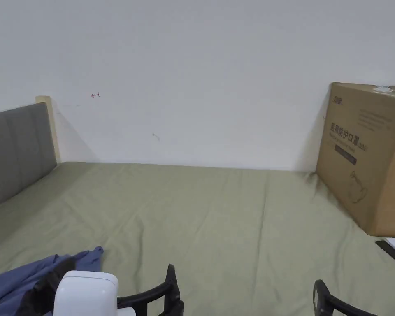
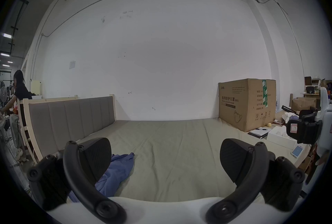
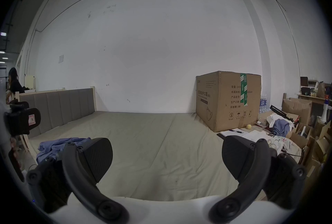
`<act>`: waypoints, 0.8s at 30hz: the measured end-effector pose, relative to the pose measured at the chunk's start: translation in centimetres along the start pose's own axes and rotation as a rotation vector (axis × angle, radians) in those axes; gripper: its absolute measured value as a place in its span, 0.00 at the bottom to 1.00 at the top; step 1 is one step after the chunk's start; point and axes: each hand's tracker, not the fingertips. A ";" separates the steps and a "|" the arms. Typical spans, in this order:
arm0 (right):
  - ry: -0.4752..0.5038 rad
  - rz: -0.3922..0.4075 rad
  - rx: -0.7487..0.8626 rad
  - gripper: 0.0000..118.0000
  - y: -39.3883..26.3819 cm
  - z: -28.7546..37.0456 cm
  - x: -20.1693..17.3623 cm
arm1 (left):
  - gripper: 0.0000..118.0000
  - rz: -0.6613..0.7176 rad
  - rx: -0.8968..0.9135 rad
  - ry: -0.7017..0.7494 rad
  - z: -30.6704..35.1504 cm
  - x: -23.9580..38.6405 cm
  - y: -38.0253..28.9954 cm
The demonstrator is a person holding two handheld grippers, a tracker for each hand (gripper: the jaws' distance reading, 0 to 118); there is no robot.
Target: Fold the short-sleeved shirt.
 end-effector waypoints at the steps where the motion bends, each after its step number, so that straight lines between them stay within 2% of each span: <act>1: 0.000 0.004 0.001 1.00 0.0 0.0 0.0 | 1.00 0.005 -0.004 0.000 0.0 0.0 0.0; 10: -0.002 0.004 0.007 1.00 0.4 0.0 0.1 | 1.00 0.001 0.002 0.020 -0.3 0.2 0.0; 11: -0.014 -0.023 0.021 1.00 0.3 -0.2 0.3 | 1.00 -0.026 0.012 0.027 -0.3 0.4 0.2; 12: -0.043 -0.114 0.036 1.00 0.2 -0.3 0.8 | 1.00 -0.100 0.024 0.041 -0.5 0.8 0.4; 13: -0.067 -0.272 0.033 1.00 -0.2 -0.6 1.7 | 1.00 -0.227 0.039 0.066 -0.6 1.6 0.6; 14: -0.094 -0.469 -0.005 1.00 -0.6 -0.8 2.8 | 1.00 -0.382 0.054 0.105 -0.9 2.5 0.5; 16: -0.155 -1.055 -0.175 1.00 -2.9 -1.8 5.7 | 1.00 -0.881 0.071 0.187 -1.6 4.7 -0.9; 17: -0.159 -1.305 -0.264 1.00 -4.7 -2.2 6.9 | 1.00 -1.101 0.076 0.196 -1.9 5.2 -2.0; 18: -0.155 -1.530 -0.361 1.00 -6.7 -2.7 7.7 | 1.00 -1.297 0.060 0.184 -2.1 5.7 -3.1; 19: -0.138 -1.671 -0.436 1.00 -8.5 -3.0 8.2 | 1.00 -1.381 0.040 0.161 -2.2 5.8 -3.8; 20: -0.122 -1.729 -0.471 1.00 -9.6 -3.2 8.3 | 1.00 -1.371 0.008 0.131 -2.3 6.0 -4.0; 21: -0.125 -1.719 -0.482 1.00 -10.1 -3.3 8.2 | 1.00 -1.249 -0.030 0.098 -2.3 6.1 -3.5; 22: -0.128 -1.659 -0.467 1.00 -10.0 -3.3 8.3 | 1.00 -1.082 -0.075 0.054 -2.5 5.8 -2.7; 23: -0.123 -1.542 -0.446 1.00 -9.1 -3.1 7.8 | 1.00 -0.887 -0.136 0.016 -2.8 5.4 -1.7; 24: -0.105 -1.381 -0.388 1.00 -7.8 -3.1 7.7 | 1.00 -0.660 -0.184 -0.025 -3.1 4.5 -0.5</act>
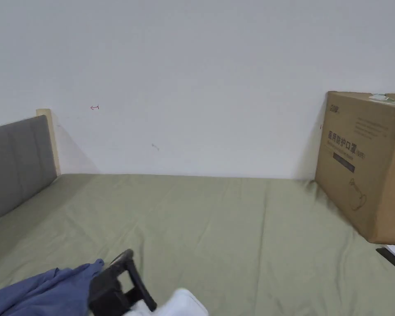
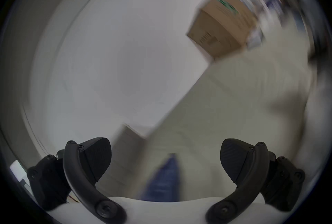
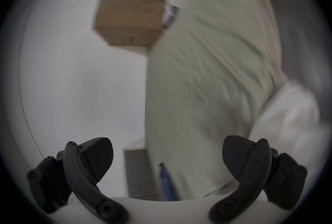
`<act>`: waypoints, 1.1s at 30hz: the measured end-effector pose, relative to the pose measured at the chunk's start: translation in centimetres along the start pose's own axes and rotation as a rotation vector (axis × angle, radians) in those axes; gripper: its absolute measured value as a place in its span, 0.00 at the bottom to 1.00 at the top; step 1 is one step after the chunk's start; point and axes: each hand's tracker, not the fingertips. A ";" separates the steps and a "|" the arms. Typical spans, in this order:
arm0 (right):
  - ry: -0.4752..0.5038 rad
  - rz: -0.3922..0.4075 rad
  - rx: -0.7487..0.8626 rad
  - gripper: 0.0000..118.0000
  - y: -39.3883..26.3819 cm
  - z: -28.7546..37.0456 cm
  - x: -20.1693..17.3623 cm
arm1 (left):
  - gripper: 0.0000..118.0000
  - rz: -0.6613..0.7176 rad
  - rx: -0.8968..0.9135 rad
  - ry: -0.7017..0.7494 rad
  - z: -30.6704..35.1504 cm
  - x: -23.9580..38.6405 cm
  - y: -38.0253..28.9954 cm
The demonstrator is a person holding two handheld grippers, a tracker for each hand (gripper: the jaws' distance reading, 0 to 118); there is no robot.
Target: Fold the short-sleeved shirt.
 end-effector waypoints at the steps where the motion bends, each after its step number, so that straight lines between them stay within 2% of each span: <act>1: 0.027 0.193 0.063 1.00 0.0 0.5 -1.4 | 1.00 0.215 0.007 -0.061 -0.1 -1.4 0.0; 2: 0.052 0.400 0.132 1.00 -0.2 1.1 -2.9 | 1.00 0.431 0.024 -0.106 -0.3 -3.1 -0.3; 3: 0.074 0.666 0.219 1.00 -1.0 1.5 -4.7 | 1.00 0.663 0.059 -0.127 -0.3 -4.3 -1.1; 4: 0.087 0.922 0.309 1.00 -2.1 2.1 -6.0 | 1.00 0.848 0.129 -0.135 0.0 -4.9 -2.1; 5: 0.096 1.144 0.405 1.00 -3.2 2.7 -6.8 | 1.00 0.957 0.193 -0.119 0.3 -5.1 -3.0; 6: 0.113 1.313 0.507 1.00 -4.3 3.2 -6.8 | 1.00 1.001 0.229 -0.056 0.6 -5.1 -3.5; 7: 0.122 1.433 0.587 1.00 -5.6 3.6 -7.0 | 1.00 0.985 0.249 0.019 0.8 -4.9 -3.7; 8: 0.124 1.474 0.633 1.00 -6.2 3.8 -7.0 | 1.00 0.944 0.269 0.067 1.2 -4.5 -3.8; 11: 0.178 1.479 0.617 1.00 -6.8 4.5 -7.3 | 1.00 0.782 0.289 0.152 1.6 -4.0 -3.8; 13: 0.188 1.425 0.578 1.00 -7.2 4.6 -7.4 | 1.00 0.680 0.279 0.133 1.7 -3.6 -3.6; 15: 0.194 1.389 0.539 1.00 -7.0 4.4 -7.4 | 1.00 0.636 0.271 0.110 1.8 -3.4 -3.5; 29: 0.146 1.356 0.531 1.00 -6.6 3.7 -6.4 | 1.00 0.640 0.249 0.039 2.2 -3.1 -3.2; 33: 0.135 1.371 0.552 1.00 -6.5 3.8 -6.6 | 1.00 0.667 0.269 0.011 2.4 -3.2 -3.2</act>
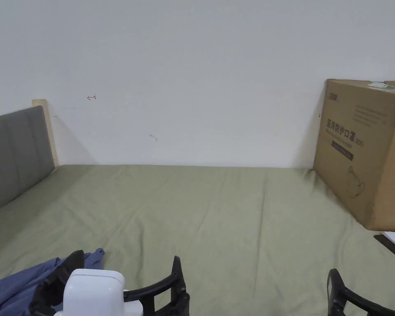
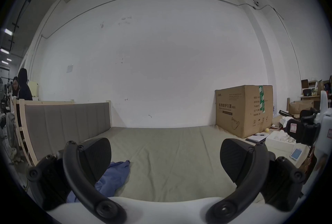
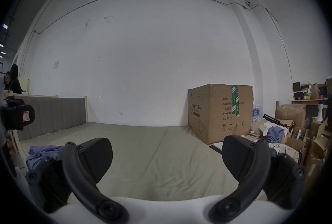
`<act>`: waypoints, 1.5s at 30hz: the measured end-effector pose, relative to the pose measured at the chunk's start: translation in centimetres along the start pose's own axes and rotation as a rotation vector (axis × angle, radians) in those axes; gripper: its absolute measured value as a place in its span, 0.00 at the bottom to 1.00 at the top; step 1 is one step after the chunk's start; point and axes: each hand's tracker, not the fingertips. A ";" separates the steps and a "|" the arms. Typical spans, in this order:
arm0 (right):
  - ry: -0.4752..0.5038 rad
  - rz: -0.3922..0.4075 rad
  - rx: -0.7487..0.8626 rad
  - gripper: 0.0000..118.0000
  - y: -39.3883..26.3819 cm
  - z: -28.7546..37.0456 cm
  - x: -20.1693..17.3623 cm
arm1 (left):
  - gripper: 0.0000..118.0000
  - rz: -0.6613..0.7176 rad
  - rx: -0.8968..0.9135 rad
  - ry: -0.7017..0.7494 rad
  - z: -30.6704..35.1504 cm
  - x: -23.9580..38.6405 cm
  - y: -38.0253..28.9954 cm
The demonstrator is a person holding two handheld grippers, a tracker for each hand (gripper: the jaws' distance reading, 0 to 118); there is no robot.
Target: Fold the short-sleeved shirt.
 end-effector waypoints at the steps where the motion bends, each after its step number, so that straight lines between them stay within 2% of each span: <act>1: 0.002 0.002 0.004 1.00 0.0 0.0 0.0 | 1.00 0.005 -0.005 0.004 0.0 0.1 0.1; 6: -0.032 -0.006 0.019 1.00 0.1 0.2 0.1 | 1.00 0.013 -0.008 0.006 -0.1 0.2 0.2; 16: -0.008 0.001 0.024 1.00 0.4 0.3 0.1 | 1.00 -0.029 0.008 -0.006 0.0 0.6 0.3; 26: 0.016 0.003 0.000 1.00 0.4 -0.1 0.0 | 1.00 0.045 -0.044 0.004 -0.8 0.4 0.5; 30: 0.026 -0.010 -0.024 0.99 0.5 0.0 0.2 | 0.97 -0.001 -0.040 0.009 -0.6 0.7 0.4; 31: 0.038 -0.033 -0.019 0.92 0.6 0.2 0.4 | 0.85 -0.041 -0.031 0.012 -0.4 0.9 0.4; 32: 0.052 -0.058 -0.003 0.77 0.7 0.4 0.5 | 0.60 -0.078 -0.006 0.023 -0.2 1.2 0.3; 33: 0.045 -0.050 -0.006 0.46 0.7 0.4 0.6 | 0.26 -0.116 0.014 0.045 -0.1 1.6 0.3; 34: 0.028 -0.034 -0.017 0.00 0.7 0.1 0.4 | 0.00 -0.153 0.020 0.072 -0.1 1.9 0.3; 37: 0.011 -0.039 -0.029 0.00 0.0 -0.4 0.9 | 0.00 -0.131 0.012 0.017 -0.1 1.9 0.4; 41: -0.017 -0.055 -0.052 0.00 0.1 -0.6 1.2 | 0.00 -0.106 -0.009 0.012 -0.4 1.8 0.2; 45: 0.021 -0.028 -0.058 0.00 0.1 -1.3 -0.5 | 0.00 -0.070 -0.054 0.098 0.0 -0.5 0.2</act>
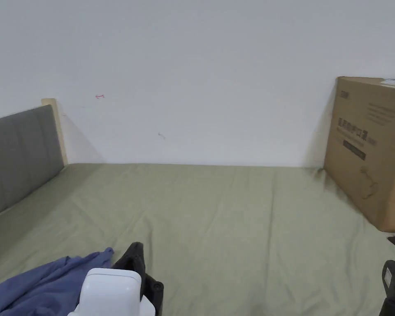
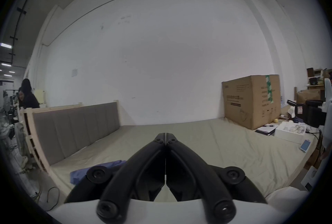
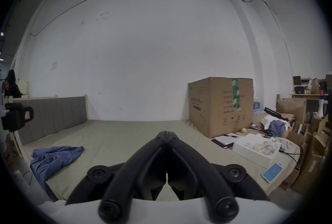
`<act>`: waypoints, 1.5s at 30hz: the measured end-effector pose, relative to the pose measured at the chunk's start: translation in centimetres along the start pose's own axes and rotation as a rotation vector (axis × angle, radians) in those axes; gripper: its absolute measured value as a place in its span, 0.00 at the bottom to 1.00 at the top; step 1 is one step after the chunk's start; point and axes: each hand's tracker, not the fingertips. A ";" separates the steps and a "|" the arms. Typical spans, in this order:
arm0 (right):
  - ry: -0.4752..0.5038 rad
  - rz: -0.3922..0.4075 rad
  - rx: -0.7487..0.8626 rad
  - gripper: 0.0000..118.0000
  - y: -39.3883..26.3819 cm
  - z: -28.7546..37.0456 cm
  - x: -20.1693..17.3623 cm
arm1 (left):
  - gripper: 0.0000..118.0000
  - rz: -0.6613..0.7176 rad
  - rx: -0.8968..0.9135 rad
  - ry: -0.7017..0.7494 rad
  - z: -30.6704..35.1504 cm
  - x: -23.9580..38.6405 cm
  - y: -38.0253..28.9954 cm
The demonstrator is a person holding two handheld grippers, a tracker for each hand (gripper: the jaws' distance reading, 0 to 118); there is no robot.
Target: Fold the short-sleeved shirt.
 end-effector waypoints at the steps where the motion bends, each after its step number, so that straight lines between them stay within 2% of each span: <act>1: 0.033 0.009 -0.004 0.00 0.2 -0.3 -1.0 | 0.00 -0.009 0.000 0.030 0.3 -1.1 0.0; 7: 0.334 -0.004 -0.026 0.00 1.0 -3.3 -10.8 | 0.00 -0.058 -0.021 0.321 3.7 -10.1 0.8; 9: 0.453 -0.069 -0.028 0.00 1.4 -3.4 -13.6 | 0.00 -0.030 -0.041 0.381 4.9 -12.7 0.9; 11: 0.509 -0.110 -0.044 0.00 1.6 -3.4 -15.3 | 0.00 0.000 -0.058 0.428 5.8 -14.2 0.8; 15: 0.529 -0.064 -0.042 0.00 1.5 -3.7 -16.3 | 0.00 0.022 -0.087 0.449 5.7 -15.2 0.0; 19: 0.536 -0.034 -0.079 0.00 1.7 -4.6 -15.1 | 0.00 0.000 -0.110 0.461 3.7 -14.1 -0.7; 22: 0.514 -0.025 -0.094 0.00 1.6 -5.3 -13.6 | 0.00 -0.009 -0.162 0.440 -0.3 -14.1 -0.7; 25: 0.490 -0.006 -0.131 0.00 1.2 -6.0 -12.4 | 0.00 0.129 -0.401 0.241 -7.6 -17.1 -1.8; 29: 0.475 0.031 -0.214 0.00 -0.4 -7.4 -11.1 | 0.00 0.388 -0.883 0.001 -19.6 -22.0 -7.1; 30: 0.466 0.041 -0.232 0.00 -0.9 -7.8 -10.8 | 0.03 0.410 -0.968 -0.008 -22.1 -23.1 -8.8; 33: 0.441 0.064 -0.287 0.00 -2.5 -9.0 -10.3 | 0.88 0.422 -1.062 0.049 -27.2 -24.5 -13.4; 34: 0.435 0.066 -0.308 0.00 -2.9 -9.5 -10.3 | 1.00 0.404 -1.109 0.097 -28.2 -24.4 -14.6; 37: 0.433 0.062 -0.370 0.00 -4.2 -10.9 -10.1 | 0.99 0.387 -1.110 0.200 -31.6 -25.2 -17.4; 39: 0.440 0.051 -0.395 0.00 -4.9 -11.7 -10.2 | 0.99 0.383 -1.203 0.197 -33.9 -25.8 -19.4; 41: 0.445 0.051 -0.419 0.00 -5.5 -12.4 -10.6 | 1.00 0.325 -1.475 0.222 -36.7 -25.6 -22.5; 42: 0.450 0.052 -0.432 0.00 -5.8 -12.8 -10.8 | 1.00 0.276 -1.558 0.167 -37.3 -25.4 -23.2; 44: 0.458 0.048 -0.448 0.00 -6.2 -13.2 -11.1 | 1.00 0.319 -1.369 0.205 -35.1 -25.2 -21.3; 45: 0.462 0.042 -0.449 0.00 -6.4 -13.3 -11.1 | 1.00 0.318 -1.349 0.209 -34.8 -25.0 -22.0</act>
